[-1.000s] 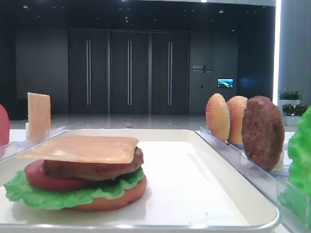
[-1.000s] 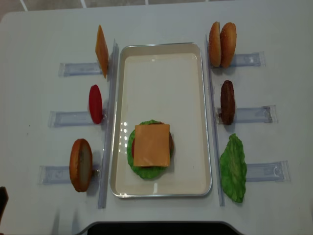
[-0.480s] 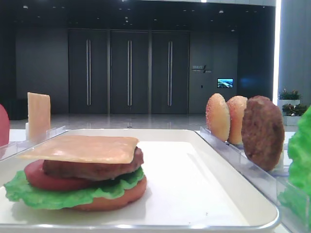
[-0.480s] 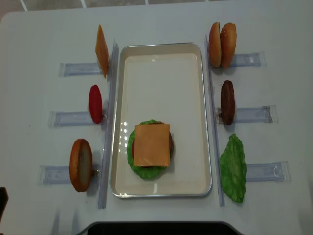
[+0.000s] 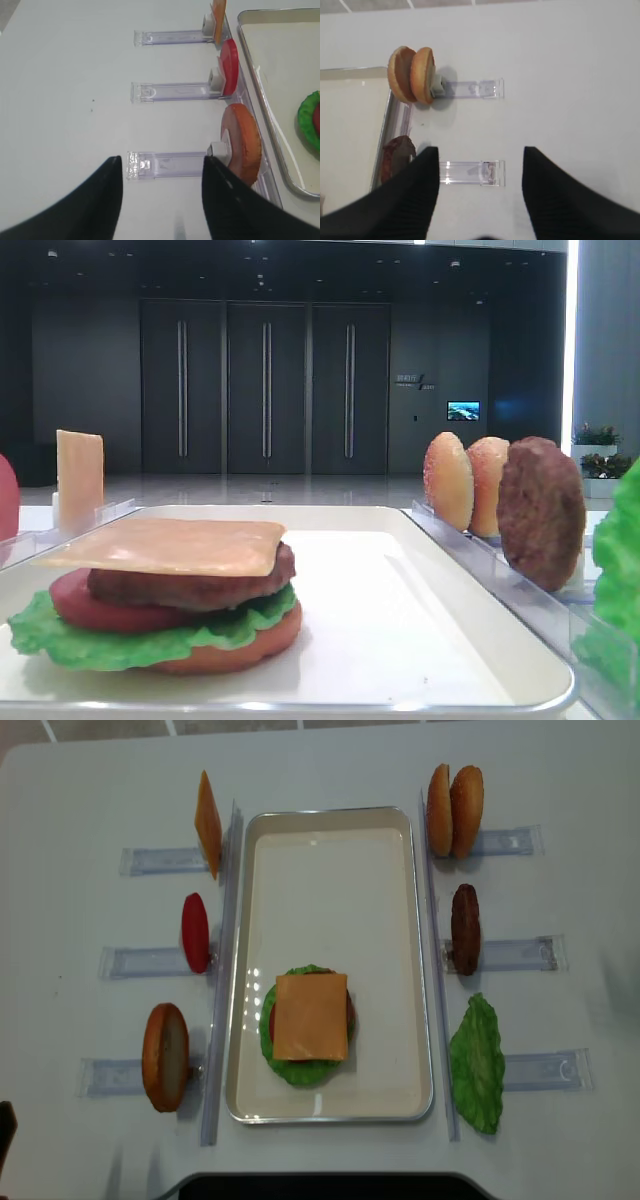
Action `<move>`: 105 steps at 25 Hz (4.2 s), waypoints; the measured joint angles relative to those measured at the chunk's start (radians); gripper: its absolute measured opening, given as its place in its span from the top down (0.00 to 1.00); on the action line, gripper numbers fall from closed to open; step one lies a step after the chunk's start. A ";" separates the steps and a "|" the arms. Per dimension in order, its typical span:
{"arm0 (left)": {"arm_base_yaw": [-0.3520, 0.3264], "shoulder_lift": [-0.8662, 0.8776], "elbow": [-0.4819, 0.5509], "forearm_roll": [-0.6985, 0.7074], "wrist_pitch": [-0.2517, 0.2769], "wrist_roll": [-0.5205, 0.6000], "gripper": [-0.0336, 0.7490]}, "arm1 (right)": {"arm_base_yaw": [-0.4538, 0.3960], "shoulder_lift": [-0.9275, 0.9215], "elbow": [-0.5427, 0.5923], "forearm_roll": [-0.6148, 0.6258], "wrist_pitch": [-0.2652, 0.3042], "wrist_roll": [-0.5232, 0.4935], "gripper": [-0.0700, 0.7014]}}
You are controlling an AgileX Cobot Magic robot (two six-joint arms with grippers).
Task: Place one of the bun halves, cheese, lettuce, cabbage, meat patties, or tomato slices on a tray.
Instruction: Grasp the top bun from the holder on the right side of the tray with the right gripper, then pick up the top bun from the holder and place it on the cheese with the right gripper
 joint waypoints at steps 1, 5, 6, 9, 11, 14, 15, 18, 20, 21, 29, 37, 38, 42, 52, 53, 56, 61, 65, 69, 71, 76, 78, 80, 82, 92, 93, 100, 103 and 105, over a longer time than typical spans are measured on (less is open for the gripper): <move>0.000 0.000 0.000 0.000 0.000 0.000 0.46 | 0.000 0.052 -0.020 0.002 0.007 0.000 0.42; 0.000 0.000 0.000 0.000 0.000 0.000 0.46 | 0.000 0.216 -0.102 0.024 0.022 -0.001 0.37; 0.000 0.000 0.000 0.000 0.000 0.000 0.46 | 0.000 0.253 -0.122 0.025 0.032 -0.001 0.37; 0.000 0.000 0.000 0.000 0.000 0.000 0.46 | 0.000 0.341 -0.178 0.025 0.065 -0.001 0.36; 0.000 0.000 0.000 0.000 0.000 0.000 0.46 | 0.000 0.397 -0.226 0.023 0.100 -0.001 0.36; 0.000 0.000 0.000 0.000 0.000 0.000 0.46 | 0.000 0.476 -0.310 0.019 0.172 -0.001 0.36; 0.000 0.000 0.000 0.000 0.000 0.000 0.46 | 0.000 0.502 -0.335 0.018 0.193 0.000 0.36; 0.000 0.000 0.000 0.000 0.000 0.000 0.46 | 0.000 0.571 -0.423 0.018 0.247 0.000 0.36; 0.000 0.000 0.000 0.000 0.000 0.000 0.46 | 0.000 0.606 -0.468 0.018 0.271 0.001 0.36; 0.000 0.000 0.000 0.000 0.000 0.000 0.46 | 0.000 0.620 -0.485 0.018 0.276 0.002 0.36; 0.000 0.000 0.000 0.000 0.000 0.000 0.46 | 0.169 0.660 -0.529 0.013 0.172 0.018 0.36; 0.000 0.000 0.000 0.000 0.000 0.000 0.46 | 0.422 0.872 -0.742 0.000 0.153 0.145 0.33; 0.000 0.000 0.000 0.000 0.000 0.000 0.46 | 0.433 0.892 -0.753 -0.013 0.156 0.155 0.32; 0.000 0.000 0.000 0.000 0.000 0.000 0.46 | 0.447 0.937 -0.762 -0.061 0.177 0.197 0.27; 0.000 0.000 0.000 0.000 0.000 0.000 0.46 | 0.377 0.983 -0.763 -0.091 0.197 0.232 0.26; 0.000 0.000 0.000 0.000 0.000 0.000 0.46 | 0.377 0.983 -0.763 -0.087 0.187 0.230 0.26; 0.000 0.000 0.000 0.000 0.000 0.000 0.46 | 0.377 0.985 -0.763 -0.072 0.166 0.227 0.26; 0.000 0.000 0.000 0.000 0.000 0.000 0.46 | 0.377 1.022 -0.764 -0.030 0.155 0.219 0.26; 0.000 0.000 0.000 0.000 0.000 0.000 0.46 | 0.377 1.063 -0.764 -0.029 0.143 0.212 0.26; 0.000 0.000 0.000 0.000 0.000 0.000 0.46 | 0.377 1.086 -0.764 -0.029 0.125 0.200 0.26; 0.000 0.000 0.000 0.000 0.000 0.000 0.46 | 0.377 1.097 -0.764 -0.027 0.118 0.197 0.26; 0.000 0.000 0.000 0.000 0.000 0.000 0.46 | 0.378 1.115 -0.764 -0.021 0.107 0.190 0.26; 0.000 0.000 0.000 0.000 0.000 0.000 0.46 | 0.378 1.115 -0.764 -0.022 0.105 0.189 0.27; 0.000 0.000 0.000 0.000 0.000 0.000 0.46 | 0.378 1.115 -0.764 -0.028 0.104 0.189 0.30; 0.000 0.000 0.000 0.000 0.000 0.000 0.46 | 0.378 1.115 -0.764 -0.036 0.104 0.188 0.36; 0.000 0.000 0.000 0.000 0.000 0.000 0.46 | 0.378 1.116 -0.764 -0.102 0.103 0.189 0.66; 0.000 0.000 0.000 0.000 0.000 0.000 0.46 | 0.378 1.116 -0.764 -0.104 0.103 0.189 0.66; 0.000 0.000 0.000 0.000 0.000 0.000 0.46 | 0.379 1.116 -0.765 -0.109 0.114 0.189 0.66; 0.000 0.000 0.000 0.000 0.000 0.000 0.46 | 0.379 1.110 -0.765 -0.102 0.139 0.190 0.66; 0.000 0.000 0.000 0.000 0.000 0.000 0.46 | 0.379 1.094 -0.765 -0.098 0.156 0.190 0.66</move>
